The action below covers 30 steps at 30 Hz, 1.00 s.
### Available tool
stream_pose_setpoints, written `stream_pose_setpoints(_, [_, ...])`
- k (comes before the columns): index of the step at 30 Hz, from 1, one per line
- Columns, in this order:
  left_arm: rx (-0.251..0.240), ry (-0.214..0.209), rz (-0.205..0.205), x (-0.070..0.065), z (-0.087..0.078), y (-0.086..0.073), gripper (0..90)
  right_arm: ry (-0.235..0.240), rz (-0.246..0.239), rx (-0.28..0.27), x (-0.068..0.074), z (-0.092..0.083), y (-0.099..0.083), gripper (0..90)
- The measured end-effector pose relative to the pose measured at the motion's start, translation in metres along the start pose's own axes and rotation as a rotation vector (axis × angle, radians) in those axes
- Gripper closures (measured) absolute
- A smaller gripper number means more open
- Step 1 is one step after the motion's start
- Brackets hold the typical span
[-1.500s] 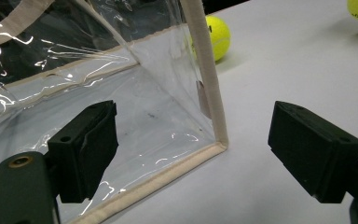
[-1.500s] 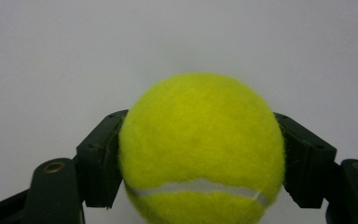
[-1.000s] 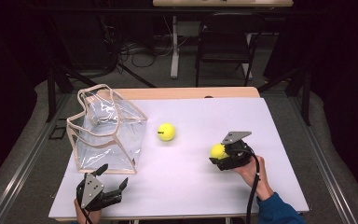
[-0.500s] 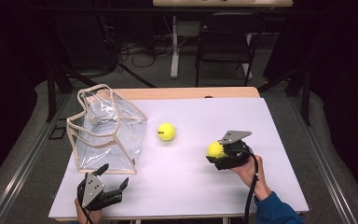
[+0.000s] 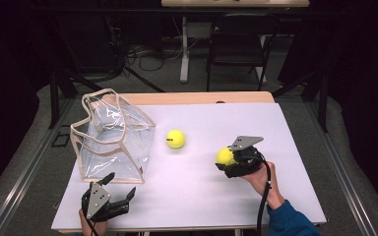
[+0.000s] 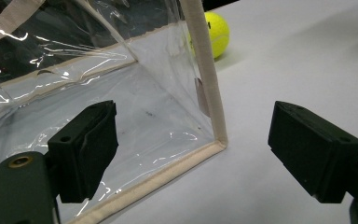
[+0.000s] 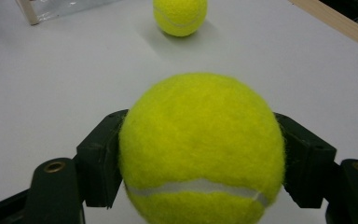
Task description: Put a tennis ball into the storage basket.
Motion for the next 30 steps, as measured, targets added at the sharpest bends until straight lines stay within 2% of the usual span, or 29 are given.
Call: stream_pose_setpoints(30, [-0.001,0.005,-0.004,0.001,0.0,0.0,16.0,0.036,-0.038,-0.004,0.011,0.012,0.02,26.2])
Point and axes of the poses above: each handheld gripper's, and its own axes: z roughly forward along the jaws, y roughly out of its top, x roughly to its left, the point moved 4 cm from there along z, roughly forward along the jaws
